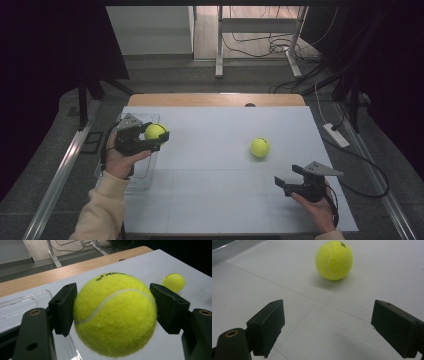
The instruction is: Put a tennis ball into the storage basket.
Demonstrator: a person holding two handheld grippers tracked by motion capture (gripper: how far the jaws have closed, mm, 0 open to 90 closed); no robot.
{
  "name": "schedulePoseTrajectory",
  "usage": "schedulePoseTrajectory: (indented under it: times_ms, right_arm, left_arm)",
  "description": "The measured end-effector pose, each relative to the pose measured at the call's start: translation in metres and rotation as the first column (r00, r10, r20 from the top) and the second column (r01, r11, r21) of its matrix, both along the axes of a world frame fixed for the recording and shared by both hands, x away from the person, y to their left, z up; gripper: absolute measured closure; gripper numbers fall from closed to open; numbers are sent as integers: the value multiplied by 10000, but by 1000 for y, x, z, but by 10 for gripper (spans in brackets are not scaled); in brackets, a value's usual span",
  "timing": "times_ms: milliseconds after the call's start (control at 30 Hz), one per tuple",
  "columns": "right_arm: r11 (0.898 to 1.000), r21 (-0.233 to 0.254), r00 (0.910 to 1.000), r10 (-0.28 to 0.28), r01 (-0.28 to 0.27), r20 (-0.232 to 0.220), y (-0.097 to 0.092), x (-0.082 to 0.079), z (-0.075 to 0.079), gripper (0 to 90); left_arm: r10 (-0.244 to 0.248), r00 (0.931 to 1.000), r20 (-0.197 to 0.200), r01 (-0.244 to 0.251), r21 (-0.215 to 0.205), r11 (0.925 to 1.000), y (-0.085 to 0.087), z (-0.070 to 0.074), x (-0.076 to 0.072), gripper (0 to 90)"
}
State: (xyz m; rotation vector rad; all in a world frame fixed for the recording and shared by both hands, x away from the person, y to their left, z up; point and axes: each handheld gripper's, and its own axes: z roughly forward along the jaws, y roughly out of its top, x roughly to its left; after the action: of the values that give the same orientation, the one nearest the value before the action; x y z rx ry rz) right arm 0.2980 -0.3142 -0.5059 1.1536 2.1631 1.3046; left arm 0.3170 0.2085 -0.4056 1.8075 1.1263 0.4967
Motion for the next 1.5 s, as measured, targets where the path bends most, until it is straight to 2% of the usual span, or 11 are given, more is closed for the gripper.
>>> schedulePoseTrajectory:
  times_ms: [700,833,1500]
  right_arm:
    - [10000,-92,10000,-28,27,-60,1,1,-1,117]
    - [10000,-70,10000,-46,45,-84,1,1,-1,118]
    - [9999,-37,9998,-148,148,-105,0,1,-1,120]
  left_arm:
    - [767,9970,-103,-767,77,9970,22,-2,19,271]
    - [979,9949,-252,-974,193,9951,26,-5,25,271]
    - [1627,9859,-383,-1613,361,9862,42,-6,39,271]
